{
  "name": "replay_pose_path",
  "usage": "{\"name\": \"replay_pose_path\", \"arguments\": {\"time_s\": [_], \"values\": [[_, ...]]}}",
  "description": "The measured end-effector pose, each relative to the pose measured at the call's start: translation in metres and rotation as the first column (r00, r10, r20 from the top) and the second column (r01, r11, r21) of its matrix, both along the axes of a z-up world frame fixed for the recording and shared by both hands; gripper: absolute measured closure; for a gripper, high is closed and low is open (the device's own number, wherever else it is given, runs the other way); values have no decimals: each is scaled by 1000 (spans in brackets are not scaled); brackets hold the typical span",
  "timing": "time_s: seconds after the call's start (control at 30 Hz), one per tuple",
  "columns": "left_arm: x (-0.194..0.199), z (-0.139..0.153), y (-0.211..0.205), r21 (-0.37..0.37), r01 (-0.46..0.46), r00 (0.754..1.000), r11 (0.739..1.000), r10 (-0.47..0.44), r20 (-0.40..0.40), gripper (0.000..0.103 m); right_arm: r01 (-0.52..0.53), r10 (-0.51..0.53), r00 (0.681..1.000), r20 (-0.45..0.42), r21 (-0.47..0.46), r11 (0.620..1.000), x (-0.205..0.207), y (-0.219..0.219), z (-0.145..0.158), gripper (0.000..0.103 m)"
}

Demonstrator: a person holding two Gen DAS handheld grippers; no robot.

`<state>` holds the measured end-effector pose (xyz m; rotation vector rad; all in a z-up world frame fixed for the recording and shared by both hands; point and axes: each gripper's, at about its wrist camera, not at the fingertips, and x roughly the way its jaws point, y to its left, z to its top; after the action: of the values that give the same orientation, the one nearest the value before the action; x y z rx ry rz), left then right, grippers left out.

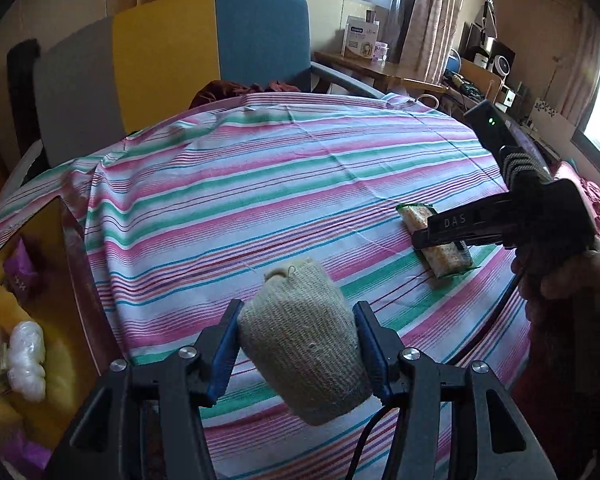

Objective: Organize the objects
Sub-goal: 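Carry the roll into the tray with the left tool and release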

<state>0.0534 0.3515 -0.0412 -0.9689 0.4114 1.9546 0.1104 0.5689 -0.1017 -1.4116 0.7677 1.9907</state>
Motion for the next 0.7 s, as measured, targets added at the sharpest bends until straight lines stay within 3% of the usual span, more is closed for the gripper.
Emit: {"name": "replay_pose_path", "arguments": {"time_s": [0.33, 0.7], "values": [[-4, 33, -34, 76, -48, 998, 996, 51, -35, 48, -34, 33, 999, 33, 46, 998, -1, -5, 0, 64], [-20, 42, -74, 108, -127, 991, 986, 131, -29, 48, -62, 57, 997, 59, 88, 994, 0, -5, 2, 64]]}}
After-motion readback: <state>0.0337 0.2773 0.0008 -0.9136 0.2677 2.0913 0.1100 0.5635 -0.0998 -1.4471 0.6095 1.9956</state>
